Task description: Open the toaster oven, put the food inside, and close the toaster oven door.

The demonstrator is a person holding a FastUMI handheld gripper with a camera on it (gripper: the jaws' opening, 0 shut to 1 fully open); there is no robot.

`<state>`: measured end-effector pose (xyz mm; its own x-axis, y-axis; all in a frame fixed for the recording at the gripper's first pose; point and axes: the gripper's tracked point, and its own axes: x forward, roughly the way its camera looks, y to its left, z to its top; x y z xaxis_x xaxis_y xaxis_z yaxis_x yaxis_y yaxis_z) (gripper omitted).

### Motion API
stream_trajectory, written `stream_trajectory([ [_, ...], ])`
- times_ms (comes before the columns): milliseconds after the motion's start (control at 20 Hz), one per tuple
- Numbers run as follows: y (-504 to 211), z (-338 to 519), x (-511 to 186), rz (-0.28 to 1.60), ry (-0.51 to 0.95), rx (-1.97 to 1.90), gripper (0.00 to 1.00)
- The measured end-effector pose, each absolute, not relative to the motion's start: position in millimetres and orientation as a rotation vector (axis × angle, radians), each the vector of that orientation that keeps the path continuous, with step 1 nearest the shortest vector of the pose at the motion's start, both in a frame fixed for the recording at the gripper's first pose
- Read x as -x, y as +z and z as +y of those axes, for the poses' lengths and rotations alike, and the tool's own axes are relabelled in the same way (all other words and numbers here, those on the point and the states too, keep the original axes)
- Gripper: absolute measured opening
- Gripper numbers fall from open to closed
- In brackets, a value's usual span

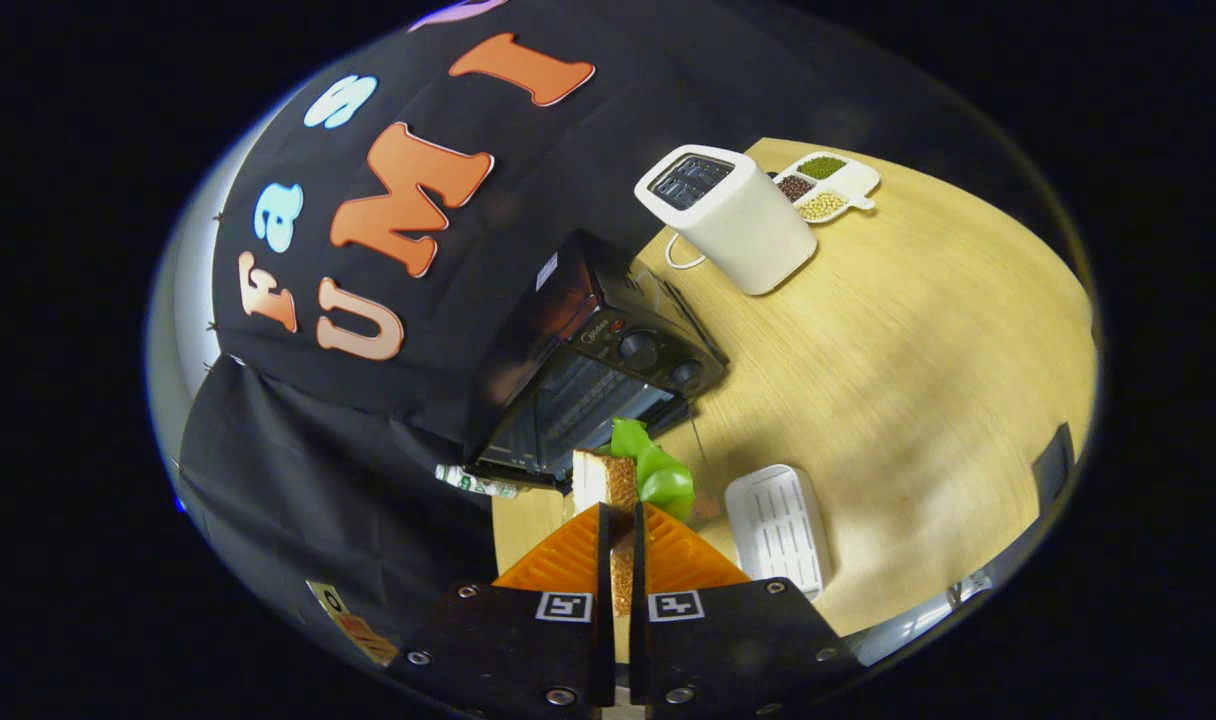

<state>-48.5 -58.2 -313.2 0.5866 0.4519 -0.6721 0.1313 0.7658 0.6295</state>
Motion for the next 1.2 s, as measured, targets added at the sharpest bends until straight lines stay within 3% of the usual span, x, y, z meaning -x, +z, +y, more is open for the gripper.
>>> stream_trajectory([
  [650,-375.2,15.2,-32.2,0.795,0.089,-1.081,0.06],
  [750,-351.6,9.0,-46.8,0.719,0.104,-1.168,0.04],
  [850,-393.2,28.3,-56.3,0.754,0.024,-1.058,0.01],
  [1150,-404.8,23.4,-32.2,0.802,0.050,-0.893,0.01],
  [1200,-402.3,12.1,-25.3,0.799,0.046,-0.852,0.12],
])
